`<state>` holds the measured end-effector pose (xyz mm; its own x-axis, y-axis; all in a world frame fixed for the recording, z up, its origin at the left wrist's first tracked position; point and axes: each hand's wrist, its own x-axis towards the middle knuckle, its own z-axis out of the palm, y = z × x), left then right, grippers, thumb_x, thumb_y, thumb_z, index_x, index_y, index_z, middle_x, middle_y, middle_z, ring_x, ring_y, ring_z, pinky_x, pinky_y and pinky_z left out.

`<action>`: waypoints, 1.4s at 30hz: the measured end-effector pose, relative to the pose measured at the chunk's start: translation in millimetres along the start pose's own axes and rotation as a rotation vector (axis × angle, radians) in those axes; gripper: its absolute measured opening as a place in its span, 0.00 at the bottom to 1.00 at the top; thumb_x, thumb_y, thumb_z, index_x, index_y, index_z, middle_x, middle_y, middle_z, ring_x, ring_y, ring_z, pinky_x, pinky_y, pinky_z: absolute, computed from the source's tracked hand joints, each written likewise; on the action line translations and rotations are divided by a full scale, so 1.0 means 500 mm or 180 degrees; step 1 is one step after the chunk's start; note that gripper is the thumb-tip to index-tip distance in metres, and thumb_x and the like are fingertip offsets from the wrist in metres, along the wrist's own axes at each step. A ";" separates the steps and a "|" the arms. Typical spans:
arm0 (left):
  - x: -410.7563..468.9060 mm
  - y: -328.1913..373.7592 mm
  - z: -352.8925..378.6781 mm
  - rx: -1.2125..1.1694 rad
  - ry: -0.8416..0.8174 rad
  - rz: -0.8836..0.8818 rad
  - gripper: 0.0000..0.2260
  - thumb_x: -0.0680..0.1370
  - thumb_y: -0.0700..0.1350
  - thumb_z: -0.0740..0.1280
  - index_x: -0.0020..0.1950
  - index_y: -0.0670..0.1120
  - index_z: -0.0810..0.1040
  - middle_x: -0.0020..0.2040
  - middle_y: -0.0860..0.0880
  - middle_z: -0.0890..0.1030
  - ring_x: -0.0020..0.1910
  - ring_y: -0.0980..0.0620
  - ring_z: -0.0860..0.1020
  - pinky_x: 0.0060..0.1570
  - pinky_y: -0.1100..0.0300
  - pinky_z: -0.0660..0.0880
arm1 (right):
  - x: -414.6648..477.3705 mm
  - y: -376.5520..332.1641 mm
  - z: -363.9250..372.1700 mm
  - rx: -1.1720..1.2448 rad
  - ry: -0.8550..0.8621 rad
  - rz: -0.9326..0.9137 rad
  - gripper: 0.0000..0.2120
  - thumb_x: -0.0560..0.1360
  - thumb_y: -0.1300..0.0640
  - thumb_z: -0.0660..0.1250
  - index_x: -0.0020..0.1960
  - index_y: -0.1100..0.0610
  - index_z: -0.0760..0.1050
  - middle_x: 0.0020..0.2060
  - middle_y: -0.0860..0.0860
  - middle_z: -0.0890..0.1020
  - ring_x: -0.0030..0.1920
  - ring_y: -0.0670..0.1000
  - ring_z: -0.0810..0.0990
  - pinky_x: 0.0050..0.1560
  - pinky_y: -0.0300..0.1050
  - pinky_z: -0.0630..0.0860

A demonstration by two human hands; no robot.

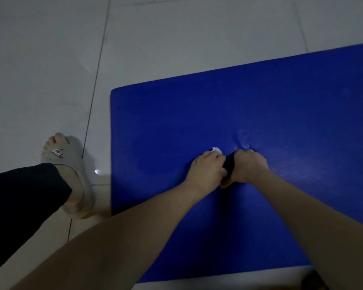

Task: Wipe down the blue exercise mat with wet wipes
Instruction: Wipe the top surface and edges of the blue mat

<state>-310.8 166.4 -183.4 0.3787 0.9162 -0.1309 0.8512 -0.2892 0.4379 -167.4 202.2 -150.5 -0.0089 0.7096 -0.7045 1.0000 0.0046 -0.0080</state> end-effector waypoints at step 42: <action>-0.172 -0.071 -0.059 0.0046 -0.0446 -0.1495 0.11 0.80 0.48 0.66 0.42 0.44 0.70 0.49 0.46 0.77 0.35 0.49 0.75 0.32 0.56 0.74 | -0.140 0.002 0.124 0.0024 -0.0483 -0.0119 0.50 0.63 0.35 0.79 0.70 0.58 0.55 0.64 0.59 0.67 0.63 0.60 0.74 0.50 0.51 0.74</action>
<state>-384.5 105.9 -161.4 -0.0031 0.9027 -0.4303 0.9463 0.1417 0.2904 -166.0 108.8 -145.1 -0.0470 0.5945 -0.8027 0.9989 0.0233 -0.0412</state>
